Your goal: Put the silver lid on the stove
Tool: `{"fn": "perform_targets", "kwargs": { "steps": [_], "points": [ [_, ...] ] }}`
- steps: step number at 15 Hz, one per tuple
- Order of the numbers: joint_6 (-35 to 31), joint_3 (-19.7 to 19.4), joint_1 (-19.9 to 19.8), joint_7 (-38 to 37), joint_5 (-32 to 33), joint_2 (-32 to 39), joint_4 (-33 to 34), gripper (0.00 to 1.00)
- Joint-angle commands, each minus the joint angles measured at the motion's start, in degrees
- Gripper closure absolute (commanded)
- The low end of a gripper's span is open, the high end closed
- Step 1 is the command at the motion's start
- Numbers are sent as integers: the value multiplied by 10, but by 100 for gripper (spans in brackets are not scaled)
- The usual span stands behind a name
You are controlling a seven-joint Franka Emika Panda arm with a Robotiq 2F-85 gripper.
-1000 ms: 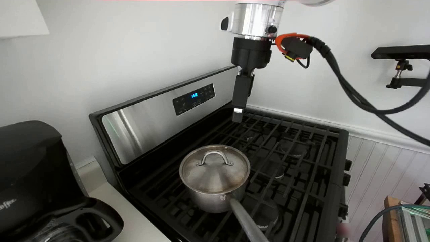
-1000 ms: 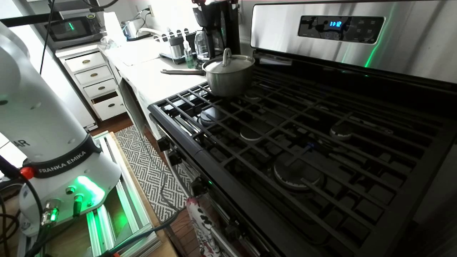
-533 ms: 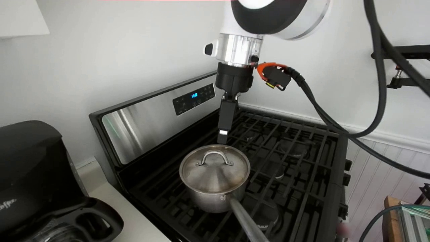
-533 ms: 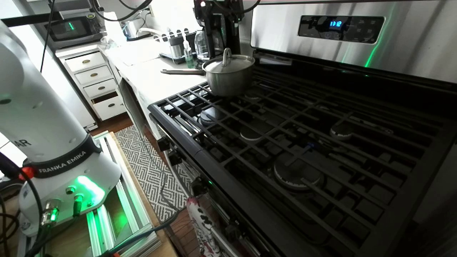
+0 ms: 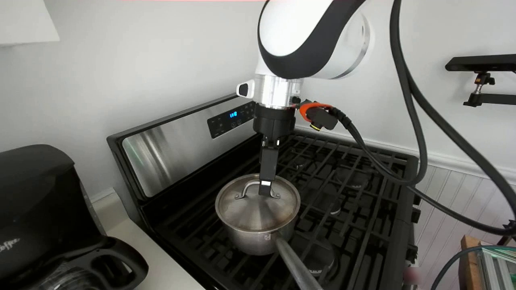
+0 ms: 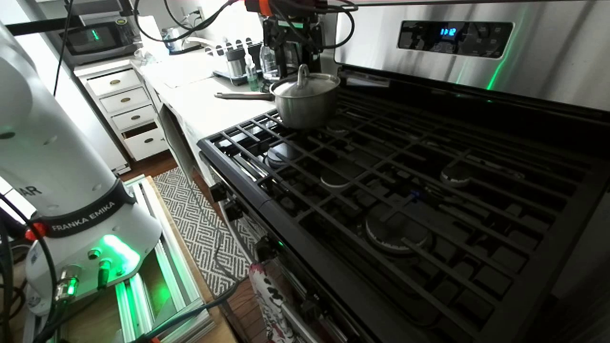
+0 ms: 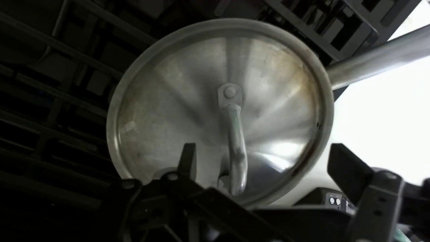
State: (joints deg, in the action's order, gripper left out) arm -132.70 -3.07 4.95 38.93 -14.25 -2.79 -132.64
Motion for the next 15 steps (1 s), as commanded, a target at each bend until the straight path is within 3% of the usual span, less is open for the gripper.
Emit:
{"fn": "perform_targets", "kwargs": {
  "steps": [1,10,11,13,15],
  "points": [
    [-1,14,-9,37,-34,26,23,26],
    [3,20,-22,36,-29,35,34,90],
    [2,20,-24,31,-27,36,35,48],
    [3,20,-27,31,-25,38,35,49],
    [5,21,-27,33,-27,41,37,37]
  ]
}}
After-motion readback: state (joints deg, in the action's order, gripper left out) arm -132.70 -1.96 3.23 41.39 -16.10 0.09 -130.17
